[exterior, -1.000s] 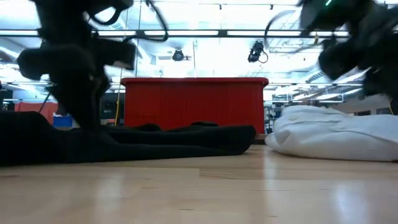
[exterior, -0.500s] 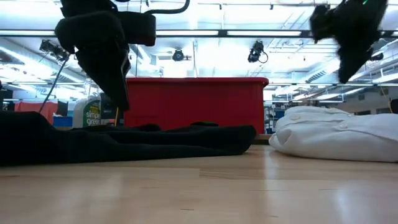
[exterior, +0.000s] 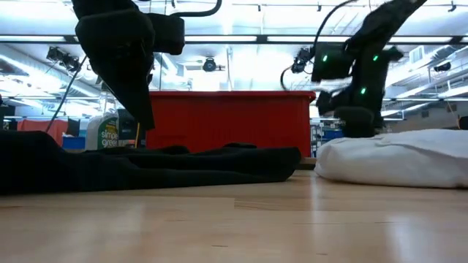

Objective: Fold laundry
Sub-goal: Fold the black shirt

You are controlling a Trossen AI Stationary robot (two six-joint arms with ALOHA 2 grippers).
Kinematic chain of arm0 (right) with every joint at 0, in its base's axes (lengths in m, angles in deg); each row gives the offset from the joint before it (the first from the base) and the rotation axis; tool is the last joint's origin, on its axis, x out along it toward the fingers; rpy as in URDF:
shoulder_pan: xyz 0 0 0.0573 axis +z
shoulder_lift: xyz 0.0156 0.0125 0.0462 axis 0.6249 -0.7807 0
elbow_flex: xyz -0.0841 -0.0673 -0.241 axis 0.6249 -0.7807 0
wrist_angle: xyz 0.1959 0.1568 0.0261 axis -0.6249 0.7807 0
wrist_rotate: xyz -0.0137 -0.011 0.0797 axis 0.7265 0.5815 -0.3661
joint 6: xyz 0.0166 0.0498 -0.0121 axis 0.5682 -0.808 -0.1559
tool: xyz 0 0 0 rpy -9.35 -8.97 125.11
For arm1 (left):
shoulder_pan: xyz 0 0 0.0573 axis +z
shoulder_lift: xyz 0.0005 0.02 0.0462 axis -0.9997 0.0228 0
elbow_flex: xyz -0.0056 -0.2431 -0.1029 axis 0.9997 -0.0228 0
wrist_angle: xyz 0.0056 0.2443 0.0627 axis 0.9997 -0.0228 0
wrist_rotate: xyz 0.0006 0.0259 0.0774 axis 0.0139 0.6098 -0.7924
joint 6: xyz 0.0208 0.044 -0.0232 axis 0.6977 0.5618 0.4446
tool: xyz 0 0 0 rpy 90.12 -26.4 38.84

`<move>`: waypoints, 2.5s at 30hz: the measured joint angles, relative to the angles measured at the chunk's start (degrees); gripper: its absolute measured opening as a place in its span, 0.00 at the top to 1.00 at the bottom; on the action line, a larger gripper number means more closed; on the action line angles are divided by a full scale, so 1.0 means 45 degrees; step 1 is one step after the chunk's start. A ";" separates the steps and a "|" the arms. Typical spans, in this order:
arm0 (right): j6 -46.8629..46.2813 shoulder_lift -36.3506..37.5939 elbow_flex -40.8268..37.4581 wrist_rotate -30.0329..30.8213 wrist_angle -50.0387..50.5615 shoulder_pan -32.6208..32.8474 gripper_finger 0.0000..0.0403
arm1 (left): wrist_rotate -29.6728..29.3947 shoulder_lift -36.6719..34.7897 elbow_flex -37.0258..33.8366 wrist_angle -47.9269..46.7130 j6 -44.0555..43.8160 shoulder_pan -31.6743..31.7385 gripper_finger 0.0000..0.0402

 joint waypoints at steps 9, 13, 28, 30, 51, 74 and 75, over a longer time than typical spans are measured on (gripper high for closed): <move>0.0343 -0.0088 0.1308 -0.0828 0.1640 -0.0252 0.60 | 0.0082 0.0000 0.0000 -0.0010 -0.0069 0.0000 0.61; 0.0327 0.0977 0.2173 -0.0674 0.1972 -0.0657 0.60 | 0.0234 0.0000 0.0000 -0.0010 -0.0066 0.0000 0.61; -0.0518 -0.2225 0.2094 -0.1236 -0.1537 -0.2742 0.60 | 0.0443 -0.0005 0.0005 0.0136 0.0061 0.0289 0.61; -0.0421 -0.2609 0.2094 -0.1899 -0.1193 -0.2568 0.60 | 0.0461 -0.0005 0.0005 0.0128 0.0065 0.0296 0.61; -0.5681 -0.1086 0.0704 -0.3801 0.0993 0.5424 0.60 | 0.0801 -0.0015 0.0010 -0.0210 0.1142 0.0317 0.61; -0.5677 0.1025 0.3247 -0.1772 0.0821 0.7615 0.60 | 0.1201 -0.0024 0.4334 -0.4246 0.3238 0.1059 0.61; -0.5409 0.1199 0.3411 -0.1333 0.0759 0.7289 0.60 | 0.1071 -0.0024 0.4573 -0.5010 0.3115 0.1181 0.61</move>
